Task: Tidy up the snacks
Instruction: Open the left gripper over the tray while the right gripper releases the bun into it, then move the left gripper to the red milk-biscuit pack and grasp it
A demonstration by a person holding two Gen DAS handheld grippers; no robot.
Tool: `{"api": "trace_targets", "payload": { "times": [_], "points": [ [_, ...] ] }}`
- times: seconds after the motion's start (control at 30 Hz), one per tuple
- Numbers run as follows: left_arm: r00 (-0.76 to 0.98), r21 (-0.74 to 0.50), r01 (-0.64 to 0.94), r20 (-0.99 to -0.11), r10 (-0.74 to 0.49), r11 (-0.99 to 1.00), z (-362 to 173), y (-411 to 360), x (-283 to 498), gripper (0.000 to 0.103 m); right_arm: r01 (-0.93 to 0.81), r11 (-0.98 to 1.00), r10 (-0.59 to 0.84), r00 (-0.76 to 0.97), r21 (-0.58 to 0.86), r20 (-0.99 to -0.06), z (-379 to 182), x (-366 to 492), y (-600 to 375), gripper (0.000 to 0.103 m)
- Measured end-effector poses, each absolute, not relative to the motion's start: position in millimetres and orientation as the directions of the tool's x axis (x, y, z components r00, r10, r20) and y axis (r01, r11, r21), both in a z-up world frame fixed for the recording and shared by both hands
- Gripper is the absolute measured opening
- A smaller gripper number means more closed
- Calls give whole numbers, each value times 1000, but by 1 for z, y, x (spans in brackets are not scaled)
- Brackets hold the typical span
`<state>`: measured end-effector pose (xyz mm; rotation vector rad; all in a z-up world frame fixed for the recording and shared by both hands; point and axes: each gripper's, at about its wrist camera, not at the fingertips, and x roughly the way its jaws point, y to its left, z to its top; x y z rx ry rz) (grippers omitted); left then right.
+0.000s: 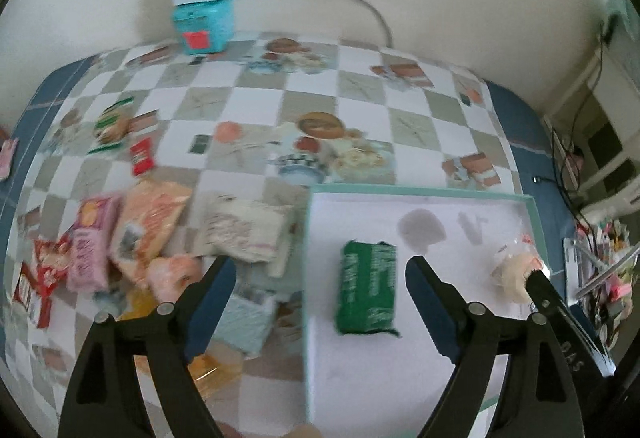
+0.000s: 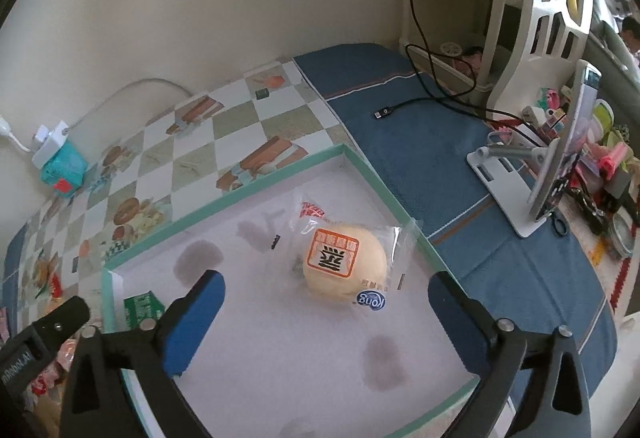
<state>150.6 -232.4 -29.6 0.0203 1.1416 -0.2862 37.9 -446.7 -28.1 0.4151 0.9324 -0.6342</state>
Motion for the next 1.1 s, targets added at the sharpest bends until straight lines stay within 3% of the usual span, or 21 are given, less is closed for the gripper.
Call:
{"api": "trace_targets", "payload": {
  "times": [0.3,0.4,0.47,0.67,0.87,1.1],
  "points": [
    [442,-120,156,-879,-177,981,-11,-168,130,88,609,786,-283,506,105,-815,0,20,-398,103],
    [475,-122,122,-864,-166,985,-1,-141,123,98,576,813,-293,528,83,-797,12,20,-375,103],
    [505,-118,95,-850,-150,988,7,-123,119,99,564,821,-284,546,94,-788,18,19,-362,103],
    [554,-113,12,-827,-101,993,21,-74,111,99,486,850,-142,585,204,-798,15,22,-322,103],
    [554,-152,-64,-828,-91,986,22,-22,109,99,398,895,-76,578,200,-812,10,37,-268,103],
    [546,-101,-258,-836,59,961,17,56,110,99,314,932,-34,570,179,-821,5,54,-219,103]
  ]
}}
